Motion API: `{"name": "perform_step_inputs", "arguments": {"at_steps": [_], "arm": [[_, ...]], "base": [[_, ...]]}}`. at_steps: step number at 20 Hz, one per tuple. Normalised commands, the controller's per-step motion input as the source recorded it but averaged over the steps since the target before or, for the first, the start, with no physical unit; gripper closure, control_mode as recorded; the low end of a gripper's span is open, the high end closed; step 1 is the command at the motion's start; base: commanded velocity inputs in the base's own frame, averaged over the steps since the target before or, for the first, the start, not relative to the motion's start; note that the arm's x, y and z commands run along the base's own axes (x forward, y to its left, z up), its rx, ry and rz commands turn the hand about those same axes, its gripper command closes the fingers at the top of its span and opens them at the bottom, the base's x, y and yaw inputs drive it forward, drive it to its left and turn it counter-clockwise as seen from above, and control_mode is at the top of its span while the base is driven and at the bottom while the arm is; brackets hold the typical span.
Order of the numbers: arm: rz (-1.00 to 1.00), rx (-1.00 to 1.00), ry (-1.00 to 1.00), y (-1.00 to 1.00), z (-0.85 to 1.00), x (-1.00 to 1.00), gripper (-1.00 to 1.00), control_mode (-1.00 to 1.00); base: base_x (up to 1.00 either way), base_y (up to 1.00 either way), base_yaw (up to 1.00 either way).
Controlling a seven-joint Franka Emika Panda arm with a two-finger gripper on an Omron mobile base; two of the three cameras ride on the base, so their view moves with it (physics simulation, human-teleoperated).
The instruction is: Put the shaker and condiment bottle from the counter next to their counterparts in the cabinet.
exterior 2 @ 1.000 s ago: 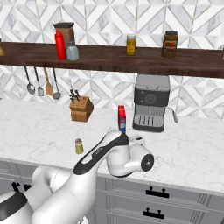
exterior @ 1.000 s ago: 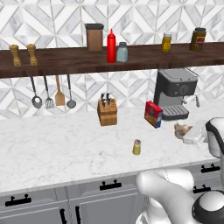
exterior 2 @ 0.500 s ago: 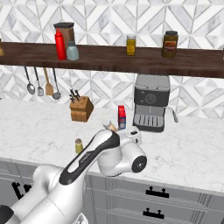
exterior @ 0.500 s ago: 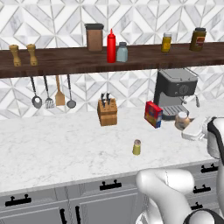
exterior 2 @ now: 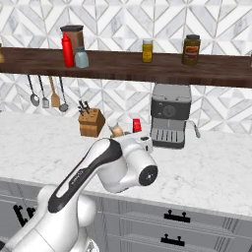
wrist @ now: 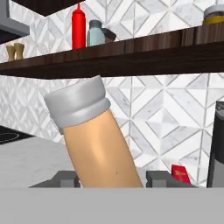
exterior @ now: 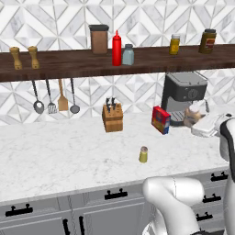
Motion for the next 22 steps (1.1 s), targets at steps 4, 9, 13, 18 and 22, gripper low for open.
{"name": "perform_step_inputs", "arguments": {"at_steps": [4, 9, 13, 18, 22], "arm": [[0.00, 0.19, 0.22, 0.00, 0.97, -0.29, 1.00, -1.00], [0.03, 0.15, 0.29, 0.17, 0.61, -0.30, 1.00, -1.00], [0.13, 0.00, 0.09, 0.93, 0.00, -0.16, 1.00, -1.00], [0.10, 0.07, 0.15, 0.83, 0.35, -0.01, 1.00, -1.00], [0.17, 0.01, 0.01, 0.73, 0.08, -0.23, 1.00, -1.00]], "base": [[0.00, 0.00, 0.00], [0.00, 0.00, 0.00], [0.00, 0.00, 0.00], [0.00, 0.00, 0.00], [0.00, 0.00, 0.00]]}}
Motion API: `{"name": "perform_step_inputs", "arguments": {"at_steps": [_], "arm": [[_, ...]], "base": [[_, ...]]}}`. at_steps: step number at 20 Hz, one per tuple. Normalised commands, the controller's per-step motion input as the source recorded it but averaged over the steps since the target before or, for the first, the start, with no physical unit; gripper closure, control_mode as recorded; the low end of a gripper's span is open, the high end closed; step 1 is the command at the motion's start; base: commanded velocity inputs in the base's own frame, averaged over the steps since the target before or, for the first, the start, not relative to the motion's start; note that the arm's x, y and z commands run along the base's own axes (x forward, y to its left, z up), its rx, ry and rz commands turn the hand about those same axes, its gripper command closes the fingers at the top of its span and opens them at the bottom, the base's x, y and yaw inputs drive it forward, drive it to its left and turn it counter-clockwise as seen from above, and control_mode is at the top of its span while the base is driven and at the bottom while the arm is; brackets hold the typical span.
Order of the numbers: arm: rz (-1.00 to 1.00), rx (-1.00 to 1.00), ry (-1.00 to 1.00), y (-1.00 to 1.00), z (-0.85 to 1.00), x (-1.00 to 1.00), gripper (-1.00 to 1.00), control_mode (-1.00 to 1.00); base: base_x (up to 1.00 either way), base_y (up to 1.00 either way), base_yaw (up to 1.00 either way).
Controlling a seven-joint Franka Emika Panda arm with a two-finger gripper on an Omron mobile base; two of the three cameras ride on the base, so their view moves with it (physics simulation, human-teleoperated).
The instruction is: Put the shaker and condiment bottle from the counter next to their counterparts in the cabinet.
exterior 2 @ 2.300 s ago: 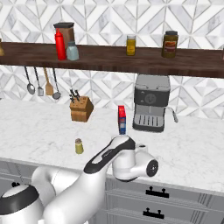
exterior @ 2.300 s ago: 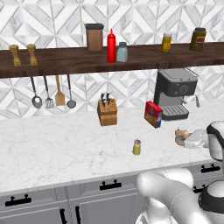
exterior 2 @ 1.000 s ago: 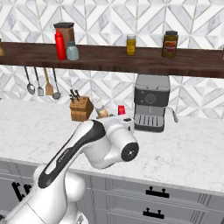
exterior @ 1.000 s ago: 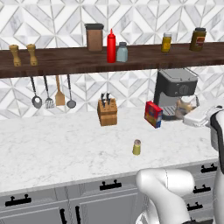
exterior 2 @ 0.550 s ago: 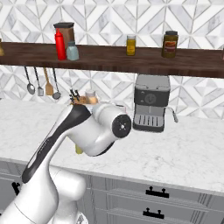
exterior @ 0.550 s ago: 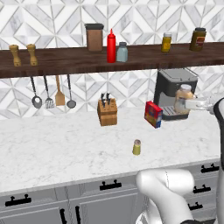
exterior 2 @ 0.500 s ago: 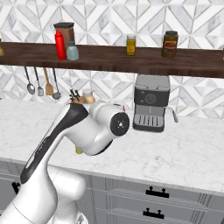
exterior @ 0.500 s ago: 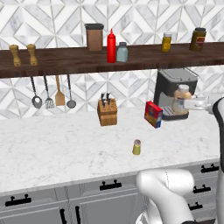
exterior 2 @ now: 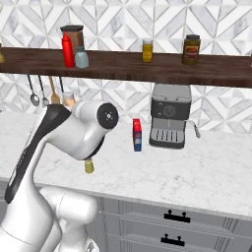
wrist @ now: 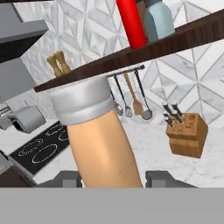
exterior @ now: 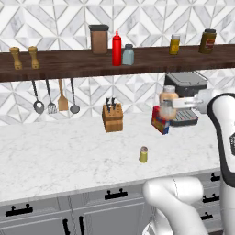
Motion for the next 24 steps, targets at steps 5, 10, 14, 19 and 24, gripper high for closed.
{"name": "perform_step_inputs", "arguments": {"at_steps": [5, 10, 14, 19, 24], "arm": [[0.02, 0.08, -0.01, 0.73, 0.28, -0.03, 1.00, -1.00], [0.00, 0.10, 0.00, 0.55, 0.73, 0.00, 1.00, -1.00], [-0.08, 0.00, -0.08, 0.46, 0.70, 0.00, 1.00, -1.00], [-0.02, -0.13, -0.19, 0.31, 0.51, 0.00, 1.00, -1.00], [-0.13, -0.16, -0.16, 0.08, 0.48, 0.01, 1.00, -1.00]], "base": [[0.00, 0.00, 0.00], [0.00, 0.00, 0.00], [0.00, 0.00, 0.00], [0.00, 0.00, 0.00], [0.00, 0.00, 0.00]]}}
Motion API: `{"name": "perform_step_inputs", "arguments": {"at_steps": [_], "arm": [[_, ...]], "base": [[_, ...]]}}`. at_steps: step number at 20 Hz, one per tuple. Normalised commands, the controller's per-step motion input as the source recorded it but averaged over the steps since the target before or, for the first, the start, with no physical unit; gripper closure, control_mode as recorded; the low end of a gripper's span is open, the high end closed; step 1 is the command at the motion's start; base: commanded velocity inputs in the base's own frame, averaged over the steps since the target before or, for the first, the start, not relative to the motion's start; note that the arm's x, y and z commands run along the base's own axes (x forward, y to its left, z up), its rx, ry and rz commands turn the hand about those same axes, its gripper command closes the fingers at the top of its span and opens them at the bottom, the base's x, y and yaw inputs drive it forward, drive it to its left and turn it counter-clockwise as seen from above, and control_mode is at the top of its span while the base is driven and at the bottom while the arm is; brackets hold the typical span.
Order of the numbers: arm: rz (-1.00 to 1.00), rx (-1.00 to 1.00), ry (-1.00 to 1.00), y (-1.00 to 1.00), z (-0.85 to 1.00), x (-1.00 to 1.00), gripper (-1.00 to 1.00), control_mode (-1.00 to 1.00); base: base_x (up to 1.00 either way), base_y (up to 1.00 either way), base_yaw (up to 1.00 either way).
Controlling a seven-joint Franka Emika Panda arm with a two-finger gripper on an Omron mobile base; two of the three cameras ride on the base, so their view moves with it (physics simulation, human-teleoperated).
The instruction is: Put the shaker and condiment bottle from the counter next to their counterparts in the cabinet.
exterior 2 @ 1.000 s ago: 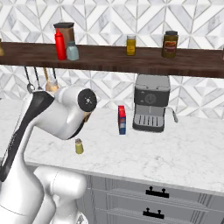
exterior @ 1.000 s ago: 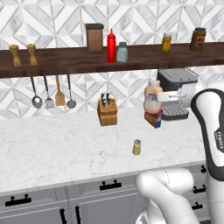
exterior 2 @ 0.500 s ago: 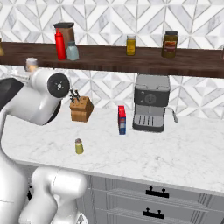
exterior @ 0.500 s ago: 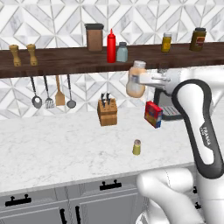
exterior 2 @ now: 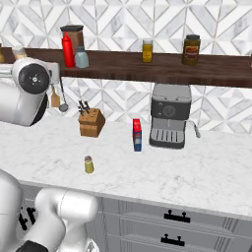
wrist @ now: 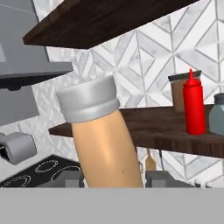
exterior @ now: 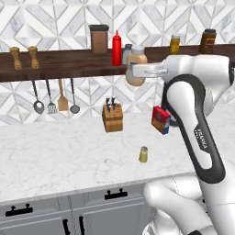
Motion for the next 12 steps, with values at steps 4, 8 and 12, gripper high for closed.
{"name": "perform_step_inputs", "arguments": {"at_steps": [4, 8, 12], "arm": [[-0.23, -0.11, -0.02, 0.06, 0.18, 0.18, 1.00, -1.00], [-0.23, -0.03, 0.04, 0.20, 0.00, 0.15, 1.00, -1.00], [-0.23, 0.07, 0.11, 0.07, 0.00, 0.26, 1.00, -1.00]], "base": [[0.00, 0.00, 0.00], [0.00, 0.00, 0.00], [0.00, 0.00, 0.00]]}}
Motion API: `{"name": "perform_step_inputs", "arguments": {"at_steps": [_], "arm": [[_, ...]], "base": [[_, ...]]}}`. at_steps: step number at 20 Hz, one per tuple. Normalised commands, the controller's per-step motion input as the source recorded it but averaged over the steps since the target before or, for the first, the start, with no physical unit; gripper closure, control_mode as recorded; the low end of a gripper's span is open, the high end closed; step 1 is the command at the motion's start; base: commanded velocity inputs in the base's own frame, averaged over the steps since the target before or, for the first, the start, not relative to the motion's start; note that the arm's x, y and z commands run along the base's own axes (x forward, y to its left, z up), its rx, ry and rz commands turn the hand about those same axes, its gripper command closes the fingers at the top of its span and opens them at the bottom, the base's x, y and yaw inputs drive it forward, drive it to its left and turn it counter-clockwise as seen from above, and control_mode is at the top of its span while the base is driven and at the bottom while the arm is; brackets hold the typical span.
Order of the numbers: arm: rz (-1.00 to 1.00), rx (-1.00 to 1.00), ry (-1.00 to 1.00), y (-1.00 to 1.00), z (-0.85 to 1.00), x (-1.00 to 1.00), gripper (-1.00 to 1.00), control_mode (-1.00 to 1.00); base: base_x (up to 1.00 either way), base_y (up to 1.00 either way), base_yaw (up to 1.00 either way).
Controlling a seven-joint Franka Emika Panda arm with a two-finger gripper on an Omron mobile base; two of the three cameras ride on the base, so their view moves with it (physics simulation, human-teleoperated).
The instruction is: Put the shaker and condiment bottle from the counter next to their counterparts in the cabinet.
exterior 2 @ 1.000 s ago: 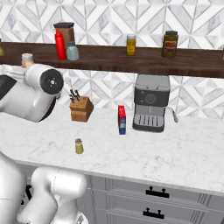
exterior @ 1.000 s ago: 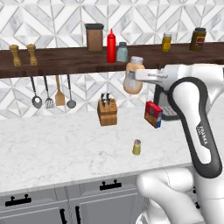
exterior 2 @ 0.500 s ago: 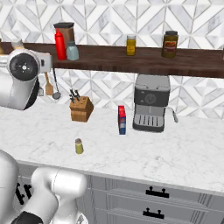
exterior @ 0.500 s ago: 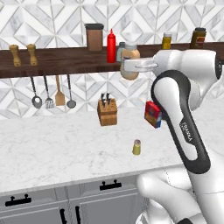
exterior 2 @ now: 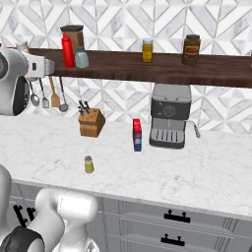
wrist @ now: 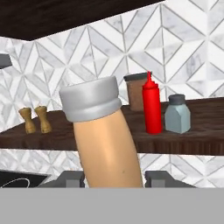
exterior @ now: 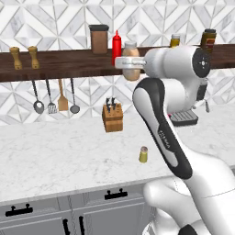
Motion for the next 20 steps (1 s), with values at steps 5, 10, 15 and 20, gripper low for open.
{"name": "perform_step_inputs", "arguments": {"at_steps": [5, 10, 15, 20], "arm": [[-0.11, 0.04, 0.10, 0.06, -0.02, 0.23, 1.00, -1.00], [0.00, -0.04, -0.09, 0.36, 0.04, 0.07, 1.00, -1.00], [-0.01, 0.00, -0.02, 0.02, 0.02, 0.48, 1.00, -1.00], [-0.05, 0.00, 0.01, 0.01, 0.00, 0.64, 1.00, -1.00]], "base": [[0.00, 0.00, 0.00], [0.00, 0.00, 0.00], [0.00, 0.00, 0.00], [0.00, 0.00, 0.00]]}}
